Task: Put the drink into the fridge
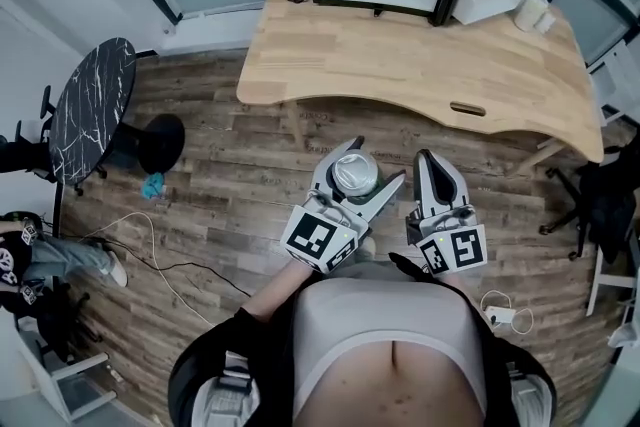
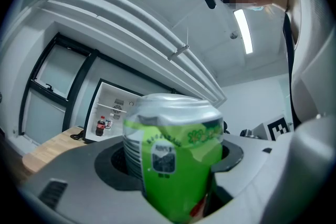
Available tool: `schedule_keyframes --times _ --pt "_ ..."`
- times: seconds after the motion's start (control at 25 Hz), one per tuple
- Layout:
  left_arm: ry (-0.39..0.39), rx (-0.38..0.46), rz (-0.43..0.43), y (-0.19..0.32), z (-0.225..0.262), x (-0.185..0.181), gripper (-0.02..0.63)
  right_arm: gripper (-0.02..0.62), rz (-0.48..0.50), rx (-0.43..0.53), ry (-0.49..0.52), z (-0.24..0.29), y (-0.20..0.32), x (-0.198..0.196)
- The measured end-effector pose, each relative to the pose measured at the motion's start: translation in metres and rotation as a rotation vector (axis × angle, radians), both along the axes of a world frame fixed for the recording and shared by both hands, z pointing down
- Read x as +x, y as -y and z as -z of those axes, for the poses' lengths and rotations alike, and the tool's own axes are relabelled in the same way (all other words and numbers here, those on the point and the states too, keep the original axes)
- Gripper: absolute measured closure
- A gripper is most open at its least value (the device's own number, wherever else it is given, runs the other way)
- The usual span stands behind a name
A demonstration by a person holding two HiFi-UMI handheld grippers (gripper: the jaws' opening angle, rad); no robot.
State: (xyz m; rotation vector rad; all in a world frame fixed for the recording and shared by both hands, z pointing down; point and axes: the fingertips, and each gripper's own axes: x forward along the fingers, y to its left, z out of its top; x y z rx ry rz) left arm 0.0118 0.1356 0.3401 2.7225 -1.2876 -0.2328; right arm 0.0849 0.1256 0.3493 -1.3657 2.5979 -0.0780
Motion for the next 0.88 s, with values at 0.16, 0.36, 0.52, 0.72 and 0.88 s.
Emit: schedule_keyframes --times 0.16,0.36,0.52,0.72,0.88 --pt "-0.005 0.001 0.002 0.003 0.002 -0.001 0.258 0.568 -0.006 0.014 -0.002 0.004 0.002 0.002" --pt "-0.011 -0.007 -0.003 0.008 0.001 0.003 0.258 0.568 0.003 0.017 -0.016 0.005 0.003 0.003" --pt "-0.011 0.003 0.002 0.011 0.003 0.009 0.258 0.568 -0.004 0.019 0.002 0.006 0.006 0.012" --pt "-0.001 -0.016 0.032 0.006 0.0 0.011 0.258 0.568 0.017 -0.007 0.007 -0.002 0.006 0.015" --pt "-0.003 -0.017 0.04 0.016 0.002 0.009 0.258 0.568 0.018 0.001 0.006 0.001 0.013 0.015"
